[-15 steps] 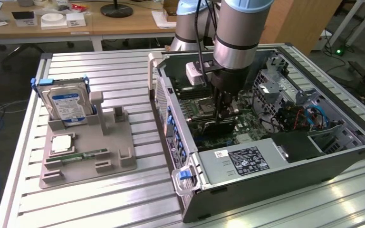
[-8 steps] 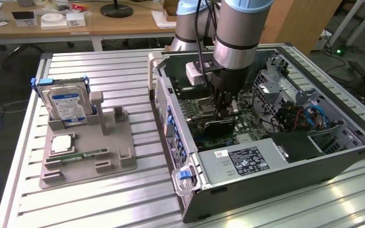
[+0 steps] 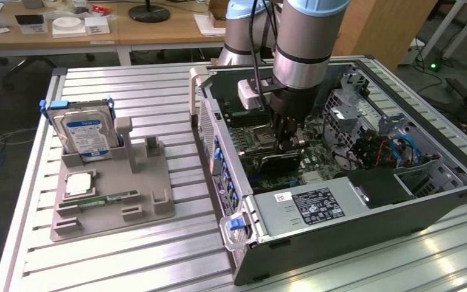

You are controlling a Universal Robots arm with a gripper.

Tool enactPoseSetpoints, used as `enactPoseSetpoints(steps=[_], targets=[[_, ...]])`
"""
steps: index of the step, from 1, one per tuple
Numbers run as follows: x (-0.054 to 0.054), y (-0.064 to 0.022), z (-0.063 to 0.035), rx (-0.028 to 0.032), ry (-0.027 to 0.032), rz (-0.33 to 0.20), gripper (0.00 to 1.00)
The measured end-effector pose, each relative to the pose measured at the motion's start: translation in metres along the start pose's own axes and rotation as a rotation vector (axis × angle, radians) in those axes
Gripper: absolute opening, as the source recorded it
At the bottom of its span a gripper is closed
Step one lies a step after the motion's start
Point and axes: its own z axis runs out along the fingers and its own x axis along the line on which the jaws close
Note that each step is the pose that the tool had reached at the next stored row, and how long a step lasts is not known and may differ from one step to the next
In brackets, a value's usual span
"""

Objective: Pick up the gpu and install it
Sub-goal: 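Press down on the gpu until it lock into place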

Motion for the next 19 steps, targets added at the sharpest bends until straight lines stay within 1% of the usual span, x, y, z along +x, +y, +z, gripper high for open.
enactPoseSetpoints(steps=[5,6,8,10,12,13,14,15,19], targets=[[0.0,0.0004,0.0,0.0,0.0001,0.0,0.1],[0.0,0.0005,-0.0001,-0.0024,0.0001,0.0,0.1],[0.0,0.0009,-0.0002,-0.0238,0.0003,0.001,0.1],[0.0,0.0009,-0.0003,-0.048,0.0002,0.001,0.1],[0.0,0.0008,-0.0006,-0.0665,-0.0001,0.002,0.1],[0.0,0.0009,-0.0007,-0.074,-0.0001,0.002,0.1],[0.0,0.001,-0.0009,-0.0788,0.0002,0.002,0.1],[0.0,0.0013,-0.001,-0.08,0.0002,0.002,0.1],[0.0,0.0023,-0.0009,-0.0799,0.0,0.002,0.1]])
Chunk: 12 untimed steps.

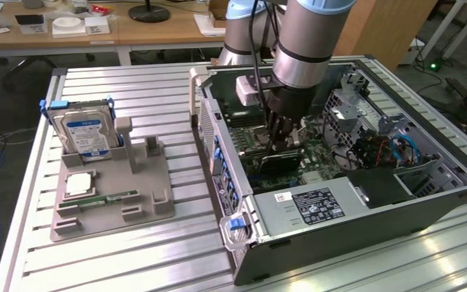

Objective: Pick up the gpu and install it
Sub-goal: 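Press down on the gpu until it lock into place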

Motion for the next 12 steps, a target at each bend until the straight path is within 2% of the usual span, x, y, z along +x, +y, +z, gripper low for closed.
enactPoseSetpoints(steps=[9,12], targets=[[-0.001,0.0117,0.0014,-0.0001,0.0002,0.0,0.1],[-0.001,0.0125,0.002,-0.0001,0.0001,-0.002,0.1]])
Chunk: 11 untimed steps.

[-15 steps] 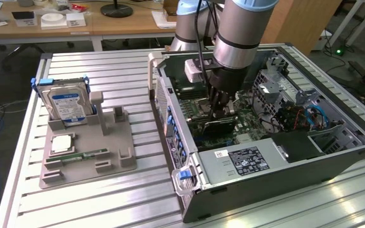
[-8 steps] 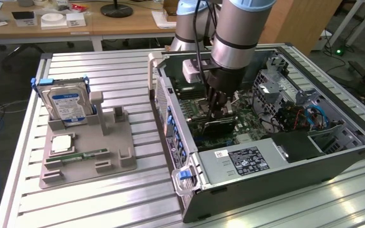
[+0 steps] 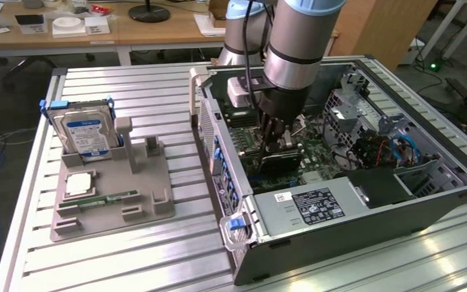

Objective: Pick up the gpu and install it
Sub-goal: 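Press down on the gpu until it lock into place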

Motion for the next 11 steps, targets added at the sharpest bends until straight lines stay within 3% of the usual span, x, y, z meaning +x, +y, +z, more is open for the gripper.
enactPoseSetpoints(steps=[11], targets=[[-0.0046,0.0012,0.0064,-0.0004,-0.0002,-0.015,0.1]])
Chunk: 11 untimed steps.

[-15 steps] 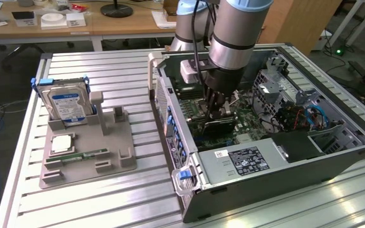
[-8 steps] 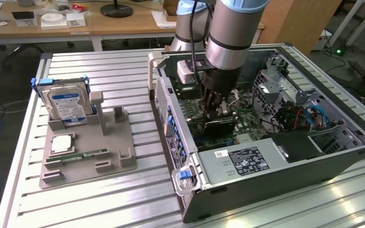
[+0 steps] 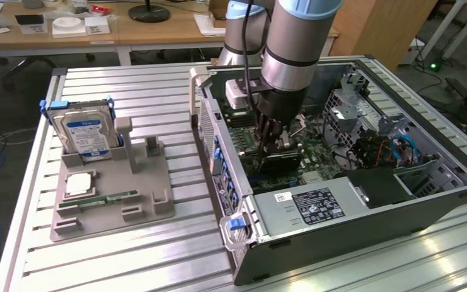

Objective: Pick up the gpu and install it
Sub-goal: 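Press down on the gpu until it lock into place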

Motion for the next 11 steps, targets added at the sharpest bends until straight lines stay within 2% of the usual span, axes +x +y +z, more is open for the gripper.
enactPoseSetpoints(steps=[4,10,11], targets=[[0.0002,0.0002,0.0037,-0.0024,0.0014,-0.001,0.1],[0.0,0.0001,0.0086,-0.0118,0.0031,-0.002,0.1],[-0.0002,0.0001,0.0073,-0.0111,0.0011,-0.002,0.1]])
